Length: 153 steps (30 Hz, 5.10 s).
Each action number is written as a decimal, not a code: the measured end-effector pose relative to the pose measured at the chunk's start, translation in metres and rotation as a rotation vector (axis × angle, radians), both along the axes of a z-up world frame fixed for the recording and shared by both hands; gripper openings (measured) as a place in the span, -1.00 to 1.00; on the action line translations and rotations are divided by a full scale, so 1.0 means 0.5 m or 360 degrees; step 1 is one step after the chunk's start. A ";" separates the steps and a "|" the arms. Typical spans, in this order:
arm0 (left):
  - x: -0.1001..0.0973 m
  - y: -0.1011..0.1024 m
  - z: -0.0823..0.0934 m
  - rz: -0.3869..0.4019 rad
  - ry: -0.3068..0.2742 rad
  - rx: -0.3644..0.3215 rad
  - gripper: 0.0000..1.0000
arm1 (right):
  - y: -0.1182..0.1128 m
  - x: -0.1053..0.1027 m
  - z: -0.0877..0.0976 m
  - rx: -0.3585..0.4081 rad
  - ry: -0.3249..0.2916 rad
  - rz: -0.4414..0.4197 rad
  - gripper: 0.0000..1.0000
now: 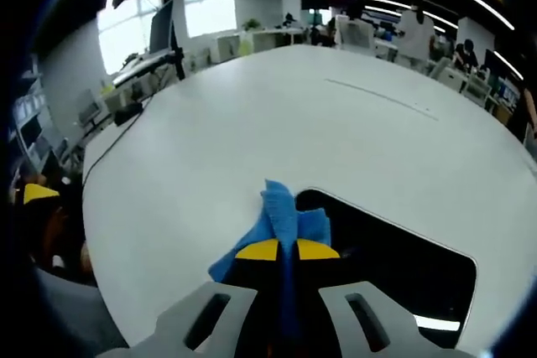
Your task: Wipe the mirror surface with the cleaning cloth until all visible marks leave the cleaned area.
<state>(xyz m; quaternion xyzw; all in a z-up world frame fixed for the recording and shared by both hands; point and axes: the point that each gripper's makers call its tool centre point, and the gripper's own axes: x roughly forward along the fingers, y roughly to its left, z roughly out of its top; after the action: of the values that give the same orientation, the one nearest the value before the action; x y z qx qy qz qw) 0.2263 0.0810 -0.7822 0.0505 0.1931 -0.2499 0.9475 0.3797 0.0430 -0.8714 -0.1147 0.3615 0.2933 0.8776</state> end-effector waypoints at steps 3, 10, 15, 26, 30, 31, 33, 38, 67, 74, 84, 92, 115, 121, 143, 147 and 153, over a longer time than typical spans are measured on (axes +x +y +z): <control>0.000 0.000 0.000 -0.0001 0.0002 0.0000 0.91 | -0.005 -0.002 0.001 0.0013 0.0007 -0.0014 -1.00; -0.001 0.000 -0.001 -0.0002 0.0007 -0.0001 0.89 | -0.027 -0.001 -0.001 0.0003 0.0014 -0.0026 -1.00; -0.001 0.001 -0.002 -0.0002 0.0009 0.0001 0.88 | -0.045 -0.009 0.003 -0.0010 0.0018 -0.0042 -1.00; -0.002 0.001 -0.004 -0.0002 0.0017 0.0004 0.86 | -0.089 -0.006 0.001 -0.0041 0.0022 -0.0079 -1.00; -0.002 0.001 -0.004 -0.0001 0.0016 0.0004 0.86 | -0.109 0.000 -0.002 -0.0045 0.0025 -0.0099 -1.00; -0.002 0.001 -0.004 -0.0003 0.0017 0.0003 0.86 | -0.115 -0.003 0.000 -0.0044 0.0024 -0.0103 -1.00; -0.002 0.001 -0.004 -0.0004 0.0016 0.0003 0.86 | -0.125 -0.003 0.001 -0.0048 0.0027 -0.0116 -1.00; -0.001 0.001 -0.001 -0.0001 0.0002 0.0000 0.86 | -0.155 0.002 -0.001 -0.0071 0.0024 -0.0135 -1.00; -0.002 0.000 0.000 -0.0005 0.0001 -0.0001 0.83 | -0.322 -0.012 0.008 -0.0178 -0.0006 -0.0266 -1.00; -0.002 0.000 0.000 -0.0005 0.0003 -0.0001 0.83 | -0.354 -0.012 0.008 -0.0179 -0.0014 -0.0314 -1.00; -0.001 -0.001 0.000 -0.0008 0.0003 -0.0003 0.81 | -0.384 -0.015 0.009 -0.0185 -0.0014 -0.0354 -1.00; -0.002 -0.003 0.000 -0.0019 0.0001 -0.0010 0.79 | -0.397 -0.018 0.008 -0.0184 -0.0019 -0.0388 -1.00; -0.005 -0.006 -0.001 -0.0040 0.0007 -0.0010 0.81 | -0.393 -0.028 0.004 -0.0206 0.0014 -0.0367 -1.00; -0.006 -0.007 -0.002 -0.0041 0.0014 -0.0010 0.81 | -0.390 -0.045 0.005 -0.0184 0.0032 -0.0353 -1.00; -0.007 -0.010 -0.002 -0.0053 0.0023 -0.0015 0.81 | -0.379 -0.113 0.005 -0.0160 0.0029 -0.0235 -1.00; -0.007 -0.009 -0.003 -0.0049 0.0025 -0.0012 0.81 | -0.377 -0.121 0.005 -0.0132 0.0046 -0.0230 -1.00; -0.006 -0.008 -0.003 -0.0045 0.0027 -0.0009 0.81 | -0.377 -0.125 0.005 -0.0117 0.0047 -0.0226 -1.00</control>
<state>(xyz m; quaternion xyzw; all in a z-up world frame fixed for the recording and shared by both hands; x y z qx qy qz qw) 0.2230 0.0769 -0.7839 0.0483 0.1996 -0.2643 0.9423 0.3173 -0.1456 -0.8689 -0.1166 0.3922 0.2183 0.8860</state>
